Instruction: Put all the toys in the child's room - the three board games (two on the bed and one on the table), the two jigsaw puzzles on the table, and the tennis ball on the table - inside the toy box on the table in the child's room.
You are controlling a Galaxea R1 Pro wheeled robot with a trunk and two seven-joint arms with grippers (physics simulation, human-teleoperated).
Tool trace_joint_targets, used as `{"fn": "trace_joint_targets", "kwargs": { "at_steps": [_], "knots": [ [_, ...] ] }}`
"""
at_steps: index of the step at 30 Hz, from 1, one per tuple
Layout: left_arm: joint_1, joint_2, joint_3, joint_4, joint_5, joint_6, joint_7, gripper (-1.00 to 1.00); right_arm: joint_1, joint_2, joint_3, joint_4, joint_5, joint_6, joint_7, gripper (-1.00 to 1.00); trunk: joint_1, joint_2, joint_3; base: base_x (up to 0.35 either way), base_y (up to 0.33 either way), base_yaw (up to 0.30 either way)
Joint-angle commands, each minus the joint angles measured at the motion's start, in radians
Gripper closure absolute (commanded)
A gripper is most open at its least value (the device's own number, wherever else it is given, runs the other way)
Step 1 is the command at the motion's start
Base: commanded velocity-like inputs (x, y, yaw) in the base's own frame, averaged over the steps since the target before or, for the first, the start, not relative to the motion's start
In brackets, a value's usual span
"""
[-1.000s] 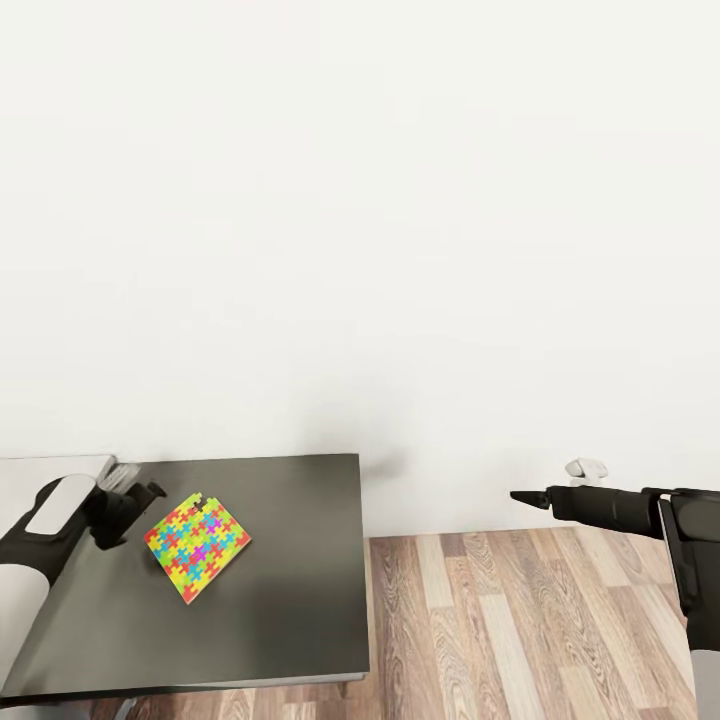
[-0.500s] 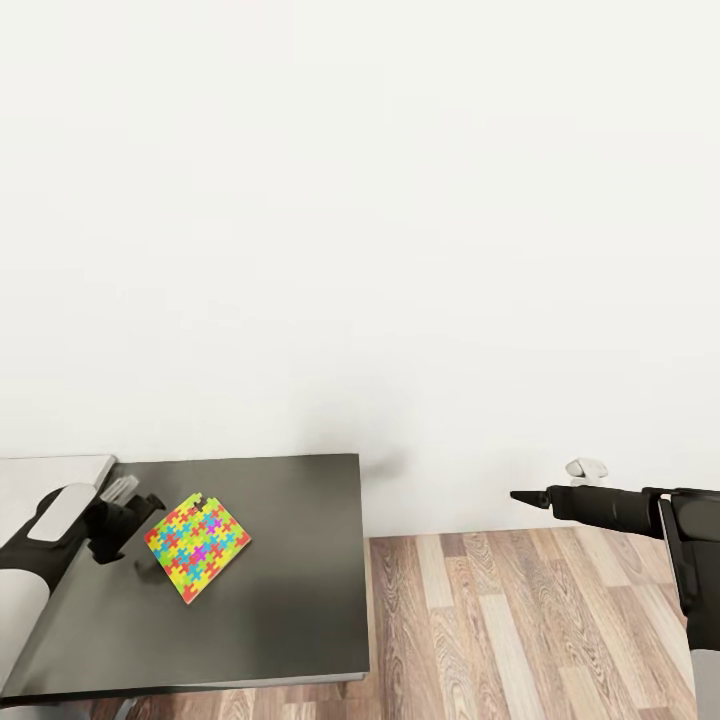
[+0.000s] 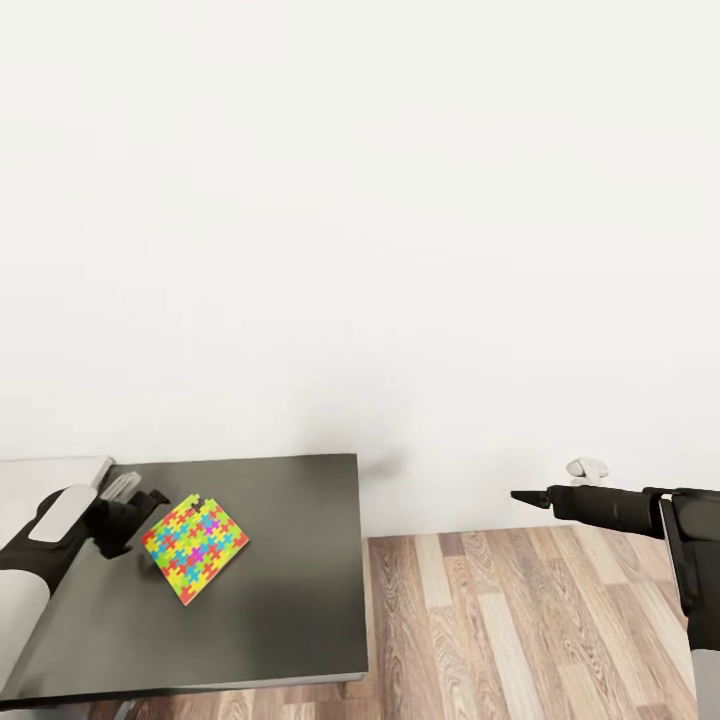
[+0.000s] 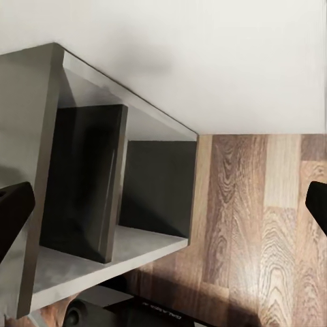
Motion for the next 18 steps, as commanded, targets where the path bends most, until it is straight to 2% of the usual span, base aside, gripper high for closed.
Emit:
{"fn": "trace_joint_targets", "kwargs": {
  "at_steps": [1,10,18],
  "knots": [
    [0.0,0.0,0.002,0.0,0.011,0.001,0.006,-1.0,-0.001,0.0,-0.001,-0.001,0.01,0.006,0.01,-1.0,0.001,-0.002,-0.002,0.0,0.0,-0.135],
    [0.0,-0.001,0.001,0.004,0.01,-0.002,-0.009,-1.0,-0.001,-0.002,-0.002,-0.001,0.01,0.006,0.01,-1.0,0.001,-0.002,-0.002,0.0,0.0,-0.193],
    [0.0,-0.003,0.0,0.005,0.01,-0.003,-0.011,-1.0,-0.001,-0.003,-0.004,-0.001,0.01,0.006,0.009,-1.0,0.001,-0.002,-0.002,0.0,0.0,-0.078]
  ]
}}
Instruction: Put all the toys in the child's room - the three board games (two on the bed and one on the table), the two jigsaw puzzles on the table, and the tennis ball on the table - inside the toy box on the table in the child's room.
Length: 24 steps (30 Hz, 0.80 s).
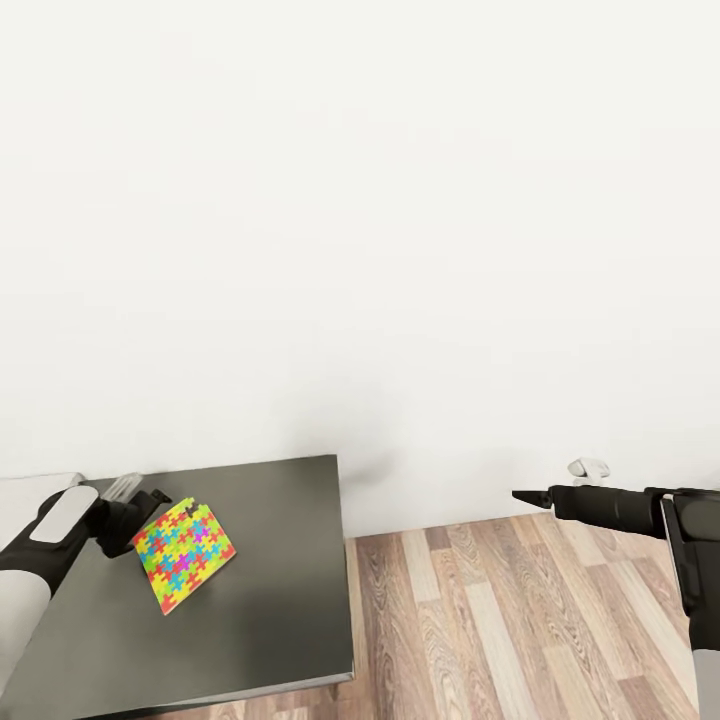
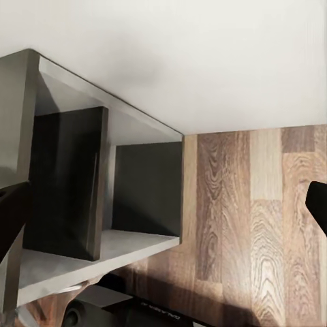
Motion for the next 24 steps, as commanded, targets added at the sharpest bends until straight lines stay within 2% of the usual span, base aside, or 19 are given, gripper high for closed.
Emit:
{"fn": "trace_joint_targets", "kwargs": {
  "at_steps": [1,24],
  "knots": [
    [0.0,-0.001,0.002,-0.002,0.01,0.002,0.01,-1.0,-0.001,0.0,-0.001,-0.001,0.01,0.006,0.01,-1.0,0.001,-0.002,-0.002,0.0,0.0,-0.026],
    [0.001,-0.003,0.003,-0.001,0.01,0.001,0.008,-1.0,-0.001,-0.003,-0.002,-0.001,0.01,0.006,0.01,-1.0,0.001,-0.002,-0.002,0.0,0.0,-0.005]
  ]
}}
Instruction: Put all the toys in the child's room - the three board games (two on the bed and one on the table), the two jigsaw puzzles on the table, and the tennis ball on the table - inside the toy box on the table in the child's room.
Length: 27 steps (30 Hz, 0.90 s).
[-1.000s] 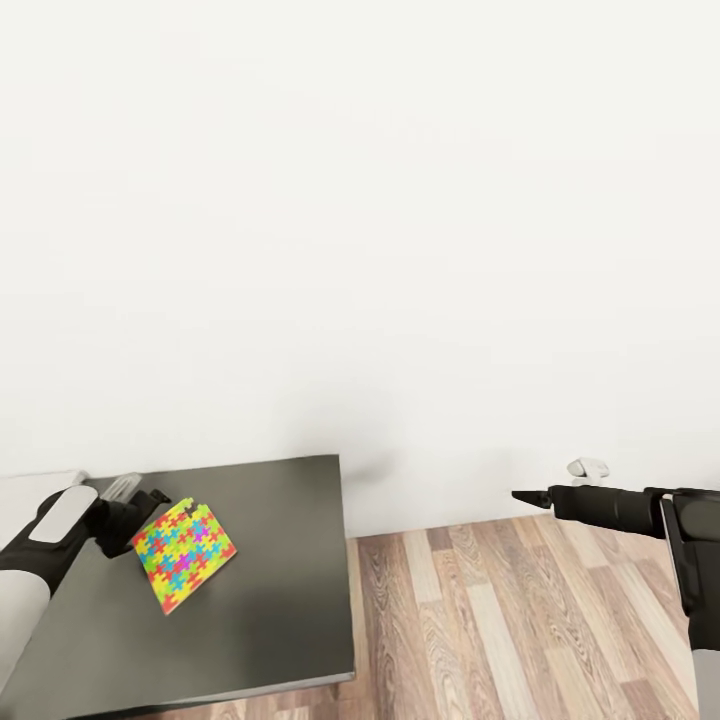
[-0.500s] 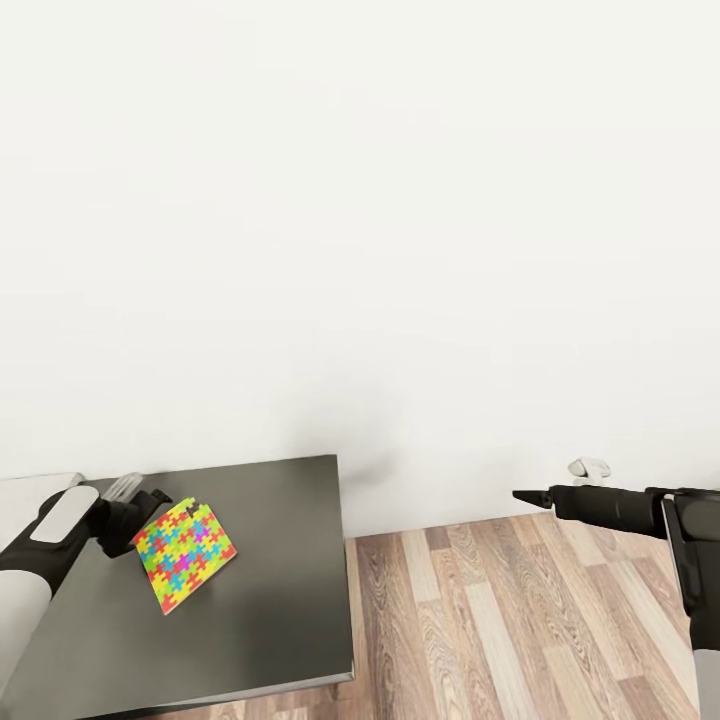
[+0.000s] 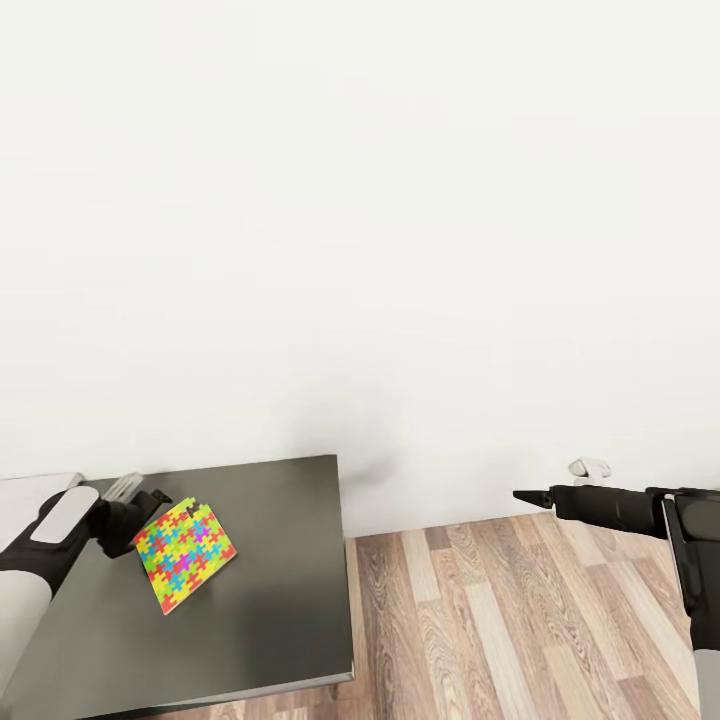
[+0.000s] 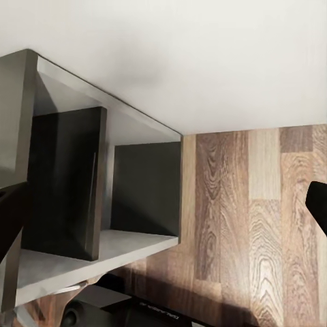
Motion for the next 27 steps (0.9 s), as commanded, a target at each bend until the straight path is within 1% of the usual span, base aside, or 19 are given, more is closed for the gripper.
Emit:
{"fn": "trace_joint_targets", "kwargs": {
  "at_steps": [1,15,20,27],
  "knots": [
    [-0.001,0.0,0.002,-0.002,0.01,0.002,0.01,-1.0,-0.001,0.0,-0.001,-0.001,0.01,0.006,0.01,-1.0,0.001,-0.002,-0.002,0.0,0.0,0.0],
    [0.01,-0.001,0.002,-0.002,0.01,0.003,0.01,-1.0,-0.001,0.001,-0.001,-0.001,0.01,0.006,0.01,-1.0,0.001,-0.002,-0.002,0.0,0.0,-0.012],
    [0.012,-0.002,0.003,-0.002,0.01,0.004,0.011,-1.0,-0.001,0.001,0.0,-0.001,0.01,0.006,0.008,-1.0,0.001,-0.002,-0.002,0.0,0.0,-0.152],
    [0.013,-0.003,0.003,-0.002,0.012,0.006,0.012,-1.0,-0.001,0.002,0.0,-0.001,0.01,0.006,0.006,-1.0,0.001,-0.002,-0.002,0.0,0.0,-0.243]
  ]
}}
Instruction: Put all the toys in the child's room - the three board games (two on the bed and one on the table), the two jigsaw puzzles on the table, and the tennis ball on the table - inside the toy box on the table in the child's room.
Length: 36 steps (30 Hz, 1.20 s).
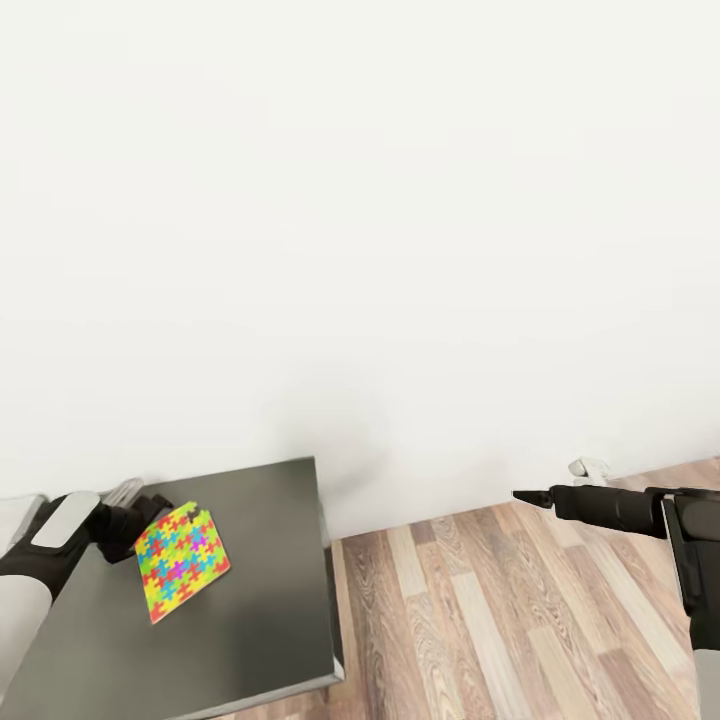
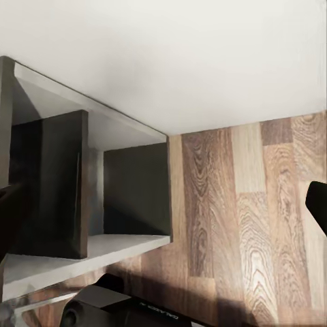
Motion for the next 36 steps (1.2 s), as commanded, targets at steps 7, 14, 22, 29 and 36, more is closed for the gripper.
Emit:
{"fn": "trace_joint_targets", "kwargs": {
  "at_steps": [7,14,22,29,36],
  "knots": [
    [0.0,-0.001,0.003,-0.004,0.013,0.005,0.006,-1.0,-0.002,0.0,-0.001,-0.001,0.01,0.006,0.01,-1.0,0.001,-0.002,-0.002,0.0,0.0,-0.271],
    [-0.001,-0.001,0.003,-0.005,0.014,0.008,0.005,-1.0,-0.002,0.0,-0.001,-0.001,0.01,0.006,0.01,-1.0,0.001,-0.002,-0.002,0.0,0.0,-0.249],
    [-0.001,-0.001,0.003,-0.005,0.014,0.011,0.005,-1.0,-0.003,0.0,-0.001,-0.001,0.01,0.006,0.009,-1.0,0.001,-0.002,-0.002,0.0,0.0,-0.09],
    [-0.001,-0.001,0.003,-0.012,0.014,0.012,0.004,-1.0,-0.003,0.0,-0.001,-0.001,0.01,0.006,0.009,-1.0,0.001,-0.002,-0.002,0.0,0.0,-0.023],
    [-0.001,-0.001,0.003,-0.015,0.014,0.012,0.005,-1.0,-0.003,0.0,-0.001,-0.001,0.01,0.006,0.009,-1.0,0.001,-0.002,-0.002,-0.015,-0.009,-0.006]
  ]
}}
